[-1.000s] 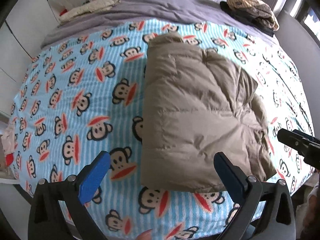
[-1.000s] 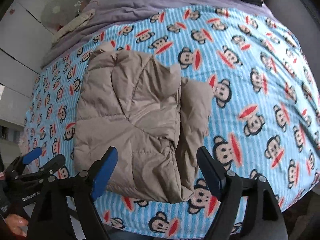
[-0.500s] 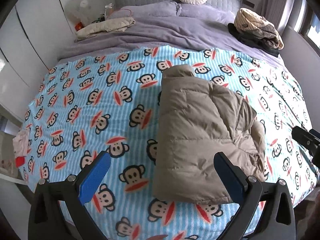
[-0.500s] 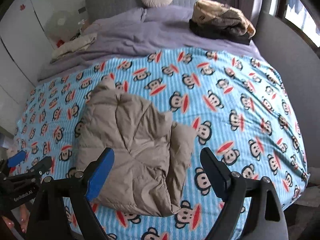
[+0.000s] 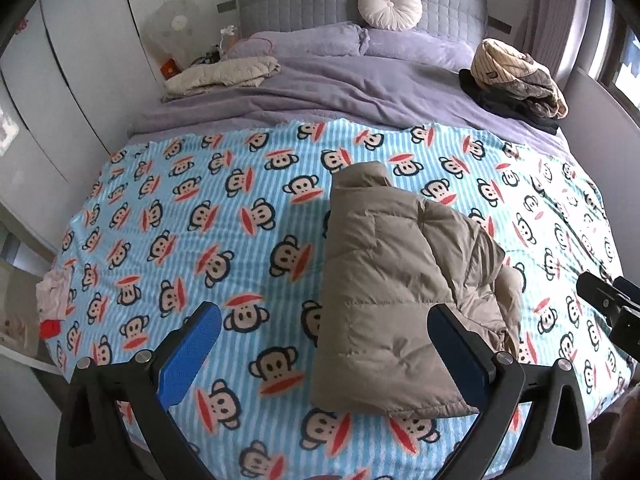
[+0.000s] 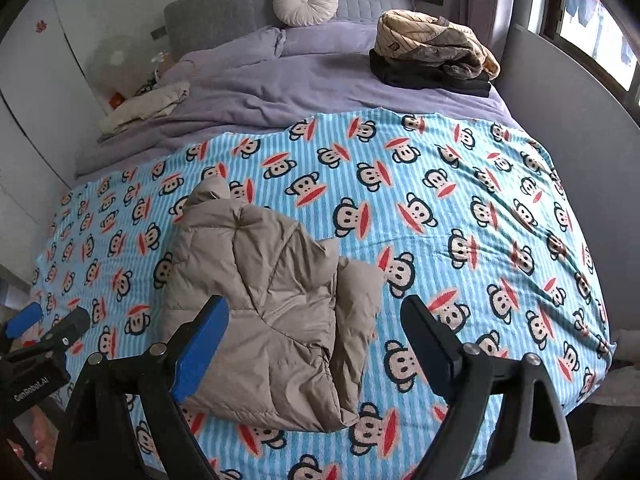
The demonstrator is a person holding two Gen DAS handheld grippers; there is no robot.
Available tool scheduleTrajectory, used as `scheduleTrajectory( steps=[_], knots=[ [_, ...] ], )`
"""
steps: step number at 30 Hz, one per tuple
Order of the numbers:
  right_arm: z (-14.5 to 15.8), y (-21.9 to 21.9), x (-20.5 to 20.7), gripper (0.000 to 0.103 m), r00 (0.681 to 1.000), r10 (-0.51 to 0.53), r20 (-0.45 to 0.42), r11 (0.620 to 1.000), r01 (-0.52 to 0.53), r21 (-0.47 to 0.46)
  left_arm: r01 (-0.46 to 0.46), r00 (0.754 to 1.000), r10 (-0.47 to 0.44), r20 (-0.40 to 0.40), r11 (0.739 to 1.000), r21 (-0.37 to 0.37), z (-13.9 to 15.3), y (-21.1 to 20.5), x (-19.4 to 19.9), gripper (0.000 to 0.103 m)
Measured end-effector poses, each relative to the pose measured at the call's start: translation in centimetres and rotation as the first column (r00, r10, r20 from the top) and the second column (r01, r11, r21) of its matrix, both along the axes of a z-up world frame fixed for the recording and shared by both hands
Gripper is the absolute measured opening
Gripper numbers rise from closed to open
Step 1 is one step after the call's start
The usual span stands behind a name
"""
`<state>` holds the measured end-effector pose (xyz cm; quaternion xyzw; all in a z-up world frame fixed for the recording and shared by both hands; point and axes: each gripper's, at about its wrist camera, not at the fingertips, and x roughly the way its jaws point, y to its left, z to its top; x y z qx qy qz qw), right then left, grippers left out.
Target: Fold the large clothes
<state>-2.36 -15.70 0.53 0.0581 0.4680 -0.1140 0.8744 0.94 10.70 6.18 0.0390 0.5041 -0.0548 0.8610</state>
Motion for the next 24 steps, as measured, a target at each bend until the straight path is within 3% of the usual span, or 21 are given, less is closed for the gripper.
scheduleTrajectory(
  steps=[24],
  knots=[
    [-0.1, 0.44, 0.14, 0.09, 1.0, -0.006, -0.006, 1.0, 0.006, -0.007, 0.002, 1.0, -0.002, 0.003, 1.0, 0.007, 0.31, -0.08, 0.51, 0.103]
  ],
)
